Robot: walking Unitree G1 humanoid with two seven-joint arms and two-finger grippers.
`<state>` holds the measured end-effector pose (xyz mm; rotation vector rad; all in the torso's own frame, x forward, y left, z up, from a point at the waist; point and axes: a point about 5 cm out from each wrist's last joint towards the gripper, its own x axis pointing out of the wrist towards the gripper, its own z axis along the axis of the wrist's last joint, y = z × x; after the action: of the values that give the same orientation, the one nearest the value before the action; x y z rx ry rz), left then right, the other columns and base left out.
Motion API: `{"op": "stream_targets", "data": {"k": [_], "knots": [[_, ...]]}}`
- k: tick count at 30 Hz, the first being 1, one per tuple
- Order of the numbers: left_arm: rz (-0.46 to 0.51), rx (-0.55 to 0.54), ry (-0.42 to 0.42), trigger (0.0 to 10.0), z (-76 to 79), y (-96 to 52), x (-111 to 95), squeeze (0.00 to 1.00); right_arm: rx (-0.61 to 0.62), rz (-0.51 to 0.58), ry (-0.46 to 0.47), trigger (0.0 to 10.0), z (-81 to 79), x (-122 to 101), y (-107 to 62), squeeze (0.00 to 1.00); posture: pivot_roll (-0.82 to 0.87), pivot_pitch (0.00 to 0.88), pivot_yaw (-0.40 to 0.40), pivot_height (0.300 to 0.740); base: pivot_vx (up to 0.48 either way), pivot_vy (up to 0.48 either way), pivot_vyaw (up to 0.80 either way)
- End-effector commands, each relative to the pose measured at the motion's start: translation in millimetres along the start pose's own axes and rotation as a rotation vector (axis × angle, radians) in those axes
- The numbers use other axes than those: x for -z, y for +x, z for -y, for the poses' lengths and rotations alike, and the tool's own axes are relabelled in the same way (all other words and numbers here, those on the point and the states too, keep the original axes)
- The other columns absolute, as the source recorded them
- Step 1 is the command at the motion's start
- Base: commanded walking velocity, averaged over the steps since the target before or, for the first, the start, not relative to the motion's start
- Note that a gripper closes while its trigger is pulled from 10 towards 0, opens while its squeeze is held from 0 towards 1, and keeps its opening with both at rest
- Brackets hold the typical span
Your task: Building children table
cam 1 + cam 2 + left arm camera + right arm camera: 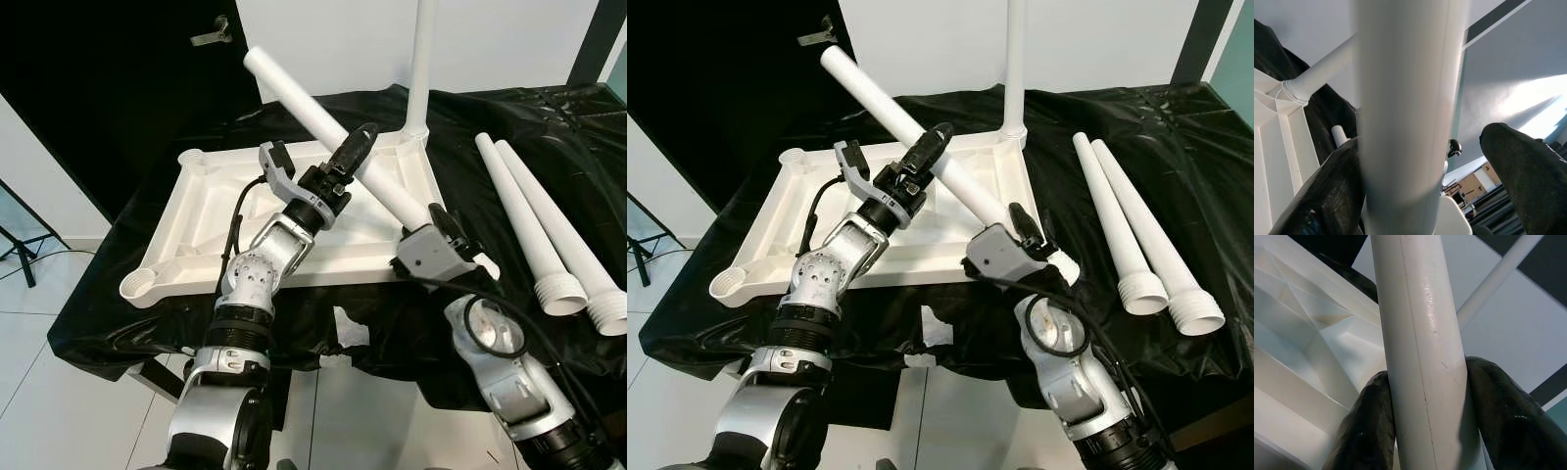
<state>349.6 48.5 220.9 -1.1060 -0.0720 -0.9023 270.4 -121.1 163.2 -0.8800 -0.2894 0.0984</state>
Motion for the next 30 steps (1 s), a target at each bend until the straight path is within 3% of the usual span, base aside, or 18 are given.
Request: {"op": "stream_targets", "data": {"k": [1, 7, 8, 17, 18, 19, 20, 27, 28, 29, 30], "knots": [[0.008, 0.259, 0.025, 10.0, 14.9, 1.3, -4, 0.0, -0.009, 0.028, -0.034, 0.0, -6.8, 0, -3.2, 0.0, -0.21, 0.0, 0.119, 0.74, 0.0, 0.0, 0.0], [0.015, 0.258, 0.011, 10.0, 13.4, 1.1, -5, 0.0, -0.011, 0.044, -0.14, 0.0, -15.0, 10, -10.0, 0.0, -0.22, 0.0, 0.123, 0.74, 0.0, 0.0, 0.0], [0.02, 0.259, 0.006, 0.0, 13.3, 1.1, -5, 0.0, 0.0, 0.049, -0.148, 0.0, -14.5, 10, -9.8, 0.0, -0.22, 0.0, 0.125, 0.74, 0.0, 0.0, 0.0], [0.028, 0.28, -0.004, 0.0, 14.4, 0.8, -6, 0.0, 0.045, 0.059, -0.172, 0.0, -12.3, 11, -7.2, 0.0, -0.22, 0.0, 0.126, 0.74, 0.0, 0.0, 0.0], [0.029, 0.285, -0.006, 0.0, 14.8, 0.5, -6, 0.0, 0.053, 0.051, -0.169, 1.7, -11.5, 11, -6.3, 0.0, -0.22, 0.0, 0.127, 0.74, 0.0, 0.0, 0.0], [0.029, 0.285, -0.006, 0.0, 14.8, 0.5, -6, 0.0, 0.053, 0.051, -0.169, 1.7, -11.5, 11, -6.3, 0.0, -0.22, 0.0, 0.127, 0.74, 0.0, 0.0, 0.0], [0.029, 0.289, -0.008, 0.0, 15.1, 0.3, -6, 0.0, 0.063, 0.045, -0.163, 10.0, -10.5, 12, -5.5, 0.0, -0.22, 0.0, 0.128, 0.74, 0.0, 0.0, 0.0], [0.028, 0.304, -0.012, 0.0, 16.1, -1.1, -7, 0.0, 0.067, -0.013, -0.036, 10.0, -7.5, 12, 0.0, 0.0, -0.22, 0.0, 0.129, 0.74, 0.0, 0.0, 0.0], [0.027, 0.305, -0.013, 0.0, 16.2, -1.2, -7, 0.0, 0.059, -0.039, 0.058, 10.0, -5.6, 9, 2.4, 1.0, -0.22, 0.0, 0.128, 0.74, 0.0, 0.0, 0.0], [0.027, 0.306, -0.014, 0.0, 16.2, -1.2, -6, 0.0, 0.032, -0.063, 0.154, 10.0, -4.4, 5, 4.6, 1.0, -0.22, 0.0, 0.127, 0.74, 0.0, 0.0, 0.0], [0.027, 0.306, -0.014, 0.0, 16.2, -1.2, -6, 0.0, 0.032, -0.063, 0.154, 10.0, -4.4, 5, 4.6, 1.0, -0.22, 0.0, 0.127, 0.74, 0.0, 0.0, 0.0]]}}
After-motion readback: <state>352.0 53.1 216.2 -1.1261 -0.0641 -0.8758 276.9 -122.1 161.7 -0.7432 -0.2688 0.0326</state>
